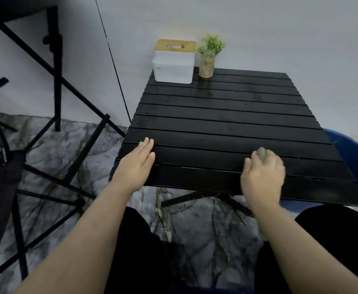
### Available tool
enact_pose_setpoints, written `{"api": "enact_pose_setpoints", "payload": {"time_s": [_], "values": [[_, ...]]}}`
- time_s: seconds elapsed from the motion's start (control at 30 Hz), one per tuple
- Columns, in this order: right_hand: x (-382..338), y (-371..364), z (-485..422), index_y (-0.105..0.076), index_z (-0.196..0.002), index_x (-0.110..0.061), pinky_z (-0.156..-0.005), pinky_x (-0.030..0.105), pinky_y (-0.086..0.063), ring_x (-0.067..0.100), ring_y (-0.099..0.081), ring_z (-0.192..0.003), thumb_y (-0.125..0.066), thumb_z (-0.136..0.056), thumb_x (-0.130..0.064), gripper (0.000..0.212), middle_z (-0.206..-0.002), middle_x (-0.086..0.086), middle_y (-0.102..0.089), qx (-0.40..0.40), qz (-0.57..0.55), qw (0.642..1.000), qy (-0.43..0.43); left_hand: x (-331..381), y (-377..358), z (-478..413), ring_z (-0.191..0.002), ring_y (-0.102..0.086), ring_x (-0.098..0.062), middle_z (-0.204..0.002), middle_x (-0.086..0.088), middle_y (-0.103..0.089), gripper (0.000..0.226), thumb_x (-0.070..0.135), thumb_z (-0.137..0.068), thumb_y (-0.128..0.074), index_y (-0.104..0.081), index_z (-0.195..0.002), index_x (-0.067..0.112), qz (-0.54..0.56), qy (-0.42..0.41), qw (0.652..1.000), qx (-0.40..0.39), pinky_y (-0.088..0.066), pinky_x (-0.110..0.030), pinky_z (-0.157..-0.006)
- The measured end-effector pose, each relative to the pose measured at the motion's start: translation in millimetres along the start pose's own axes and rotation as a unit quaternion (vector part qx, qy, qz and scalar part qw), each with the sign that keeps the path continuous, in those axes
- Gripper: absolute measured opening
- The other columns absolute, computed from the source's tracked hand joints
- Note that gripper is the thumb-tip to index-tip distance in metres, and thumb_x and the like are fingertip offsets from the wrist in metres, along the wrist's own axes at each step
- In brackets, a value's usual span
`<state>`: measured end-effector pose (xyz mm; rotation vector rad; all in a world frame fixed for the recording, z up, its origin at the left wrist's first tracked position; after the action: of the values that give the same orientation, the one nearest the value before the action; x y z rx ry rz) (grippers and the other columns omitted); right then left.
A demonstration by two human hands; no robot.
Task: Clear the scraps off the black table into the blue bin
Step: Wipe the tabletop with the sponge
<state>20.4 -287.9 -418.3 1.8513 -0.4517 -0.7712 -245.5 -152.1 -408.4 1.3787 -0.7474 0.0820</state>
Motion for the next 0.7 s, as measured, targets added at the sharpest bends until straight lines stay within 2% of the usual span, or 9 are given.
{"api": "enact_pose_setpoints", "payload": {"time_s": [0.07, 0.17, 0.23, 0.3, 0.4, 0.47, 0.53, 0.6, 0.7], "values": [[-80, -22, 25, -0.057, -0.121, -0.002, -0.100, 0.052, -0.038, 0.041, -0.046, -0.116, -0.023, -0.088, -0.034, 0.058, -0.127, 0.021, -0.054, -0.012, -0.017, 0.994, 0.103, -15, 10, 0, -0.146, -0.007, -0.015, -0.157, 0.000, -0.015, 0.049, 0.030, -0.098, -0.029, -0.022, -0.145, 0.017, -0.048, -0.004, 0.999, 0.020, -0.006, -0.031, -0.118], [-173, -39, 65, -0.052, -0.128, -0.008, -0.106, 0.051, -0.032, 0.036, -0.044, -0.124, -0.018, -0.086, -0.036, 0.060, -0.132, 0.015, -0.052, -0.064, -0.051, 0.976, 0.203, -31, 7, 0, -0.146, 0.000, -0.016, -0.158, -0.001, -0.011, 0.051, 0.031, -0.098, -0.027, -0.018, -0.146, 0.017, -0.110, -0.001, 0.994, -0.008, -0.001, -0.034, -0.118], [-182, -41, 70, -0.052, -0.128, -0.012, -0.107, 0.051, -0.030, 0.035, -0.042, -0.127, -0.020, -0.088, -0.038, 0.057, -0.134, 0.013, -0.051, -0.104, -0.073, 0.953, 0.274, -32, 4, -1, -0.146, 0.000, -0.015, -0.158, -0.001, -0.009, 0.050, 0.033, -0.099, -0.024, -0.017, -0.146, 0.018, -0.109, -0.005, 0.994, -0.014, -0.001, -0.034, -0.119], [-151, -36, 52, -0.051, -0.127, -0.016, -0.105, 0.052, -0.032, 0.034, -0.043, -0.126, -0.023, -0.088, -0.039, 0.054, -0.134, 0.011, -0.051, -0.108, -0.058, 0.942, 0.311, -31, 4, 0, -0.146, 0.001, -0.014, -0.158, 0.000, -0.008, 0.051, 0.036, -0.098, -0.020, -0.015, -0.147, 0.018, -0.121, -0.013, 0.993, -0.006, 0.000, -0.033, -0.119], [-56, -18, -1, -0.052, -0.121, -0.014, -0.095, 0.050, -0.041, 0.036, -0.048, -0.116, -0.024, -0.087, -0.039, 0.050, -0.128, 0.014, -0.053, -0.041, 0.007, 0.982, 0.184, -33, 2, 0, -0.146, 0.004, -0.013, -0.158, 0.000, -0.005, 0.051, 0.033, -0.099, -0.019, -0.011, -0.147, 0.019, -0.129, -0.017, 0.991, -0.008, 0.004, -0.031, -0.118], [9, -1, -23, -0.048, -0.128, -0.012, -0.102, 0.053, -0.033, 0.039, -0.038, -0.125, -0.031, -0.095, -0.035, 0.044, -0.137, 0.020, -0.043, -0.034, 0.032, 0.998, 0.029, -33, 1, -1, -0.146, 0.005, -0.013, -0.158, 0.000, -0.003, 0.051, 0.033, -0.099, -0.018, -0.009, -0.147, 0.019, -0.129, -0.017, 0.991, -0.010, 0.004, -0.031, -0.118], [26, 3, -22, -0.044, -0.134, -0.008, -0.107, 0.056, -0.024, 0.044, -0.028, -0.130, -0.034, -0.097, -0.030, 0.043, -0.143, 0.025, -0.033, -0.038, 0.032, 0.997, -0.059, -33, 0, -3, -0.146, 0.006, -0.013, -0.158, 0.001, -0.002, 0.051, 0.033, -0.099, -0.019, -0.009, -0.147, 0.019, -0.131, -0.015, 0.991, -0.014, 0.004, -0.031, -0.118], [-12, -8, -7, -0.048, -0.130, -0.002, -0.104, 0.057, -0.029, 0.047, -0.033, -0.126, -0.030, -0.095, -0.030, 0.049, -0.139, 0.028, -0.038, -0.022, 0.045, 0.999, -0.019, -34, 1, -4, -0.146, 0.004, -0.012, -0.158, 0.001, -0.005, 0.050, 0.032, -0.099, -0.022, -0.013, -0.147, 0.019, -0.102, -0.016, 0.995, -0.013, 0.003, -0.031, -0.118], [-118, -34, 14, -0.047, -0.129, -0.006, -0.100, 0.053, -0.034, 0.042, -0.038, -0.123, -0.028, -0.089, -0.035, 0.052, -0.137, 0.022, -0.044, -0.056, 0.007, 0.989, 0.139, -39, 12, -14, -0.145, -0.004, -0.010, -0.156, 0.003, -0.018, 0.047, 0.029, -0.098, -0.031, -0.027, -0.144, 0.018, 0.053, 0.015, 0.998, 0.004, -0.003, -0.028, -0.117]]}}
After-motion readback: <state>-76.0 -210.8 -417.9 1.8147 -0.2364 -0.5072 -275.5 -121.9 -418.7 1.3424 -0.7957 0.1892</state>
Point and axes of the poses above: each hand's wrist, its own z-axis away from the middle knuckle, its own y-axis out of the back of the hand, x = y × z, the point moved 4 cm from there along -z, towards the middle knuckle
